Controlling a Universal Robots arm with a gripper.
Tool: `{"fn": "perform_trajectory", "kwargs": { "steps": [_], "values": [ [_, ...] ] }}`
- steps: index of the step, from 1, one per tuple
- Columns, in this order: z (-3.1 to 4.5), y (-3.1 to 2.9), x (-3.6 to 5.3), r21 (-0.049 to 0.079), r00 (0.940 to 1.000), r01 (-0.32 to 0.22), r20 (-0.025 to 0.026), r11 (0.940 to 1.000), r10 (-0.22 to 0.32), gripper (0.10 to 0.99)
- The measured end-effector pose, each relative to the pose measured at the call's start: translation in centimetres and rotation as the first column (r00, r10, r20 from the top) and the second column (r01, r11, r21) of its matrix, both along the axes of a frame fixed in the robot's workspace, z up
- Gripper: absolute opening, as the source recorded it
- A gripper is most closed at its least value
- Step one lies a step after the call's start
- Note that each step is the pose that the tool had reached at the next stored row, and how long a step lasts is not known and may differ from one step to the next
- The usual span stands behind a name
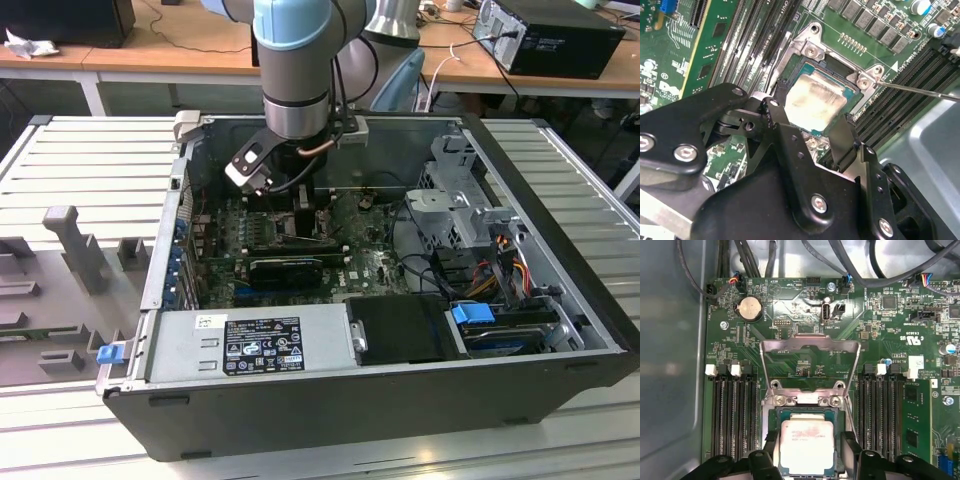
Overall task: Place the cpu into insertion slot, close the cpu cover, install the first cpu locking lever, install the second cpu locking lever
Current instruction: 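Place the cpu into insertion slot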
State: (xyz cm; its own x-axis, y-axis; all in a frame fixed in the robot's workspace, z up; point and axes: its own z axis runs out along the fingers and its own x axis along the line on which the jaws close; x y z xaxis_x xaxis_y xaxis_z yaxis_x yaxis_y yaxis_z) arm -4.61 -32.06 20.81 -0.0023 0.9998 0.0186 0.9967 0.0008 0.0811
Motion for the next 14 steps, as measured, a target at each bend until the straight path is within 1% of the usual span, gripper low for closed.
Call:
{"fn": "perform_trajectory", "kwargs": {
  "steps": [4, 5, 6, 7, 8, 9, 10, 14],
  "values": [
    [0.49, 0.00, 0.00, 0.000, 1.0000, 0.000, -0.0002, 1.0000, 0.000, 0.604],
    [0.57, 0.00, 0.00, 0.000, 1.0000, 0.000, -0.0004, 1.0000, 0.000, 0.588],
    [0.63, 0.00, 0.00, 0.000, 1.0000, 0.000, -0.0005, 1.0000, 0.000, 0.522],
    [0.67, 0.00, 0.00, 0.000, 1.0000, 0.000, -0.0005, 1.0000, 0.000, 0.522],
    [0.75, 0.00, 0.00, 0.000, 1.0000, 0.000, -0.0006, 1.0000, 0.000, 0.400],
    [0.81, 0.01, 0.00, 0.000, 1.0000, 0.000, -0.0005, 1.0000, 0.000, 0.337],
    [0.84, 0.00, 0.00, 0.000, 1.0000, 0.000, -0.0006, 1.0000, 0.000, 0.337],
    [1.02, 0.00, 0.00, 0.000, 1.0000, 0.000, -0.0008, 1.0000, 0.000, 0.106]
  ]
}}
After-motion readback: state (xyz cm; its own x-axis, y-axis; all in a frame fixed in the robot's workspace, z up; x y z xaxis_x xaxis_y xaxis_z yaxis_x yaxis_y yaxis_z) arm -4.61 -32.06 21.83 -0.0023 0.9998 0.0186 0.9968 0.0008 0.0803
